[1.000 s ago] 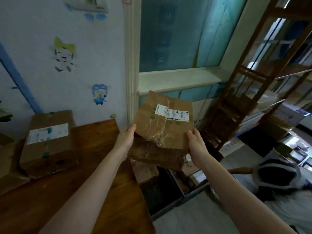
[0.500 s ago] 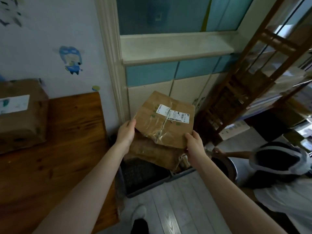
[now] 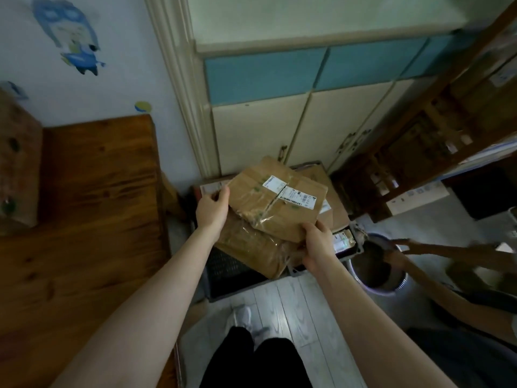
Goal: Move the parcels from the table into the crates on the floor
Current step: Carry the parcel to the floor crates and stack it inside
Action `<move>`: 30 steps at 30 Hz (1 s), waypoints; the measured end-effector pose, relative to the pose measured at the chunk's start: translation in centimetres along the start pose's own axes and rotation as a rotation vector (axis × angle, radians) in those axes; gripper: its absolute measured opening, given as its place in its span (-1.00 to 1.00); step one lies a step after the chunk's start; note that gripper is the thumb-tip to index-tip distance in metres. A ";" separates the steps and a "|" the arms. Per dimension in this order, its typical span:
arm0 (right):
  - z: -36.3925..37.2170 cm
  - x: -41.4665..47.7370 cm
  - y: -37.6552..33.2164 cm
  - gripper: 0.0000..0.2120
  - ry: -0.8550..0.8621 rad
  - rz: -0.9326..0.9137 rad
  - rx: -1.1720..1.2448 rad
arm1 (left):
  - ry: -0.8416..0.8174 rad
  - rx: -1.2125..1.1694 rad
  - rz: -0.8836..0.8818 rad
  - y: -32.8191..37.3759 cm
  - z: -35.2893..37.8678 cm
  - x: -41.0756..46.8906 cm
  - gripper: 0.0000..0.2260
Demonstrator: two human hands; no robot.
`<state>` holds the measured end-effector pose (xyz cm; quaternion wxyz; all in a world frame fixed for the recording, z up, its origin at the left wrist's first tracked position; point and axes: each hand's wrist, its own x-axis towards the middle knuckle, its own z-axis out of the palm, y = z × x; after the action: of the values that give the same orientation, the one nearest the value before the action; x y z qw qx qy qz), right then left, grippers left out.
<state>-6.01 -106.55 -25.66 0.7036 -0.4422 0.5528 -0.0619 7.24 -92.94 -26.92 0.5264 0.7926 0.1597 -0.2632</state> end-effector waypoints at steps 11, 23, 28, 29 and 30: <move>2.0 8.0 4.8 -0.66 -0.025 0.073 -0.033 | 0.314 0.055 -0.201 -5.3 5.2 5.5 -0.22; 4.6 13.7 14.2 -0.58 0.065 0.058 -0.171 | 0.312 -0.049 -0.288 -16.9 10.6 10.0 -0.31; 3.2 15.2 17.7 -0.52 0.024 0.156 -0.143 | 0.323 -0.219 -0.245 -19.8 10.2 11.8 -0.70; 2.9 15.9 18.1 -0.46 0.016 0.184 -0.124 | 0.312 -0.210 -0.242 -19.9 10.2 12.0 -0.77; 2.7 16.8 18.3 -0.41 0.008 0.210 -0.107 | 0.307 -0.193 -0.236 -20.0 10.2 12.3 -0.81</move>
<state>-4.75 -103.75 -50.41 0.6794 -0.4186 0.6013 0.0401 4.05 -94.73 -52.27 0.5350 0.7450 0.3542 -0.1825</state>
